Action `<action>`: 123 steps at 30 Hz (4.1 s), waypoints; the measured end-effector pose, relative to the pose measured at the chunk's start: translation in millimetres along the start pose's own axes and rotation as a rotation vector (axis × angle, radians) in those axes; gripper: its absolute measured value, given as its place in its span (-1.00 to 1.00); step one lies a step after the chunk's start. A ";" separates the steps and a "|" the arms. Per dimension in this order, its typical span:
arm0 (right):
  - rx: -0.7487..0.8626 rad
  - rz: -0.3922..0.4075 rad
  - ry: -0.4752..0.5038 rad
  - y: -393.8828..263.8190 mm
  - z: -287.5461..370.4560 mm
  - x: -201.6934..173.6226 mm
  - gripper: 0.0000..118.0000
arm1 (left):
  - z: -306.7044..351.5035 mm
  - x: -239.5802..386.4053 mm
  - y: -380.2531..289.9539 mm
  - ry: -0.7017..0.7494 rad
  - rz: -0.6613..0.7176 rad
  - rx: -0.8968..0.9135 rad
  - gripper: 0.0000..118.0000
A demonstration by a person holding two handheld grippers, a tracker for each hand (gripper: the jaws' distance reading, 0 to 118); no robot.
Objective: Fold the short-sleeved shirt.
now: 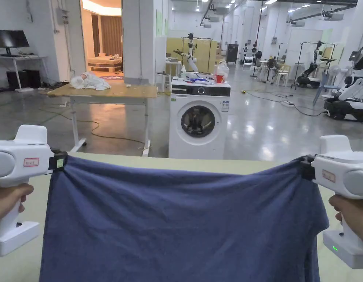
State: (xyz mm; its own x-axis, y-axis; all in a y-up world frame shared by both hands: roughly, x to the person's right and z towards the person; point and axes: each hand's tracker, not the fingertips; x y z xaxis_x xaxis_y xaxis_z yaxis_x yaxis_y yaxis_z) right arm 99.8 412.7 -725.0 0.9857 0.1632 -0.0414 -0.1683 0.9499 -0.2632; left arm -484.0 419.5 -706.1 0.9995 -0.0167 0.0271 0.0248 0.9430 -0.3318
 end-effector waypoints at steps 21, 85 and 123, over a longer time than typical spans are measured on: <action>0.226 0.016 -0.121 215.4 4.8 21.6 -0.96 | 27.8 -17.9 213.6 0.105 -0.094 0.244 -1.00; -0.314 0.010 0.056 -238.9 193.7 -17.4 -0.96 | 184.3 11.3 -260.2 0.040 0.083 -0.199 -1.00; -0.011 -0.120 -0.026 -229.6 155.7 -118.3 0.11 | 126.5 95.2 -259.0 0.019 -0.012 0.005 -0.27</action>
State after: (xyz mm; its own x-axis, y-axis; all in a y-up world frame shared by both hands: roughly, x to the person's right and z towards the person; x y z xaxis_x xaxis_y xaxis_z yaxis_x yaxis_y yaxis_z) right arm 21.3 216.7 -509.6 0.9983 0.0554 0.0162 -0.0489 0.9602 -0.2751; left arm -397.8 215.7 -498.2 0.9993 -0.0346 0.0136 0.0371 0.9444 -0.3268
